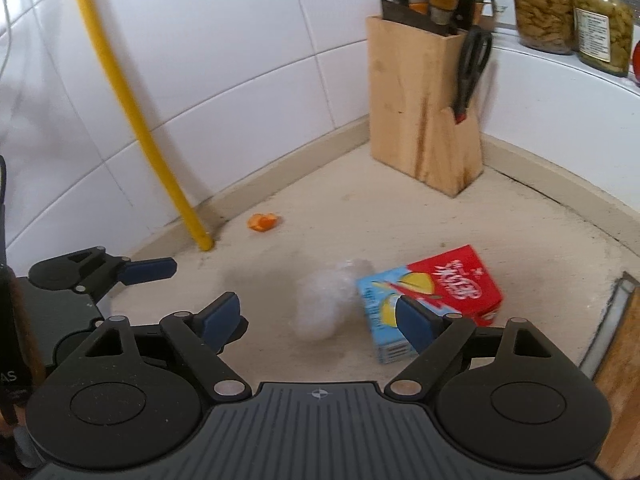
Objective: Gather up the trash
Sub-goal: 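Move both open tools back toward the Ice Tea carton and plastic bag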
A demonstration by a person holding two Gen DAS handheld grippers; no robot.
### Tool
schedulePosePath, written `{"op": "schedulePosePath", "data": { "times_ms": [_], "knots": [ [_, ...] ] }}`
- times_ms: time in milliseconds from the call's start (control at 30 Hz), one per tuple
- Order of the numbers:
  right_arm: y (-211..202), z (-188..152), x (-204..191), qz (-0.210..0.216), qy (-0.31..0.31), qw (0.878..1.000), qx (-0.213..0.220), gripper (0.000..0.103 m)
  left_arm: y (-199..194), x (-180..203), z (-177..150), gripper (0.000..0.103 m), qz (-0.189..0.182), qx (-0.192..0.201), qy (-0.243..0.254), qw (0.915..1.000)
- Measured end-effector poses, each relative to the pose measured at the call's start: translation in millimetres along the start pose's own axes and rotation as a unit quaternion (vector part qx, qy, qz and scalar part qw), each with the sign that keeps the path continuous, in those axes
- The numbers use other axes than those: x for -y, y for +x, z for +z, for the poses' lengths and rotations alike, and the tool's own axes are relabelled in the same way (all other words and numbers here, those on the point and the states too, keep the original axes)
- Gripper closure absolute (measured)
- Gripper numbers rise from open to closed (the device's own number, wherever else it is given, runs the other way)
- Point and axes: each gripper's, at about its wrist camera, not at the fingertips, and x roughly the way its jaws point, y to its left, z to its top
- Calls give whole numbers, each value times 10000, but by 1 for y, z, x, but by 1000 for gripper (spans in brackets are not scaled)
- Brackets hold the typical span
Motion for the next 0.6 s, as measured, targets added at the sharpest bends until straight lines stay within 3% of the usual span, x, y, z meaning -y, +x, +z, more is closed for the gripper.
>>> {"op": "schedulePosePath", "data": {
  "times_ms": [267,500,600],
  "knots": [
    [4,5,27,-206,8,9998,-82,11,19,13,7,23,-245,-28,160,9996],
    [17,12,64,-592,31,9980,-240,7,32,24,4,23,-577,72,771,9953],
    [25,13,78,-709,89,9968,-347,6,33,22,4,23,-781,158,682,9945]
  ]
}}
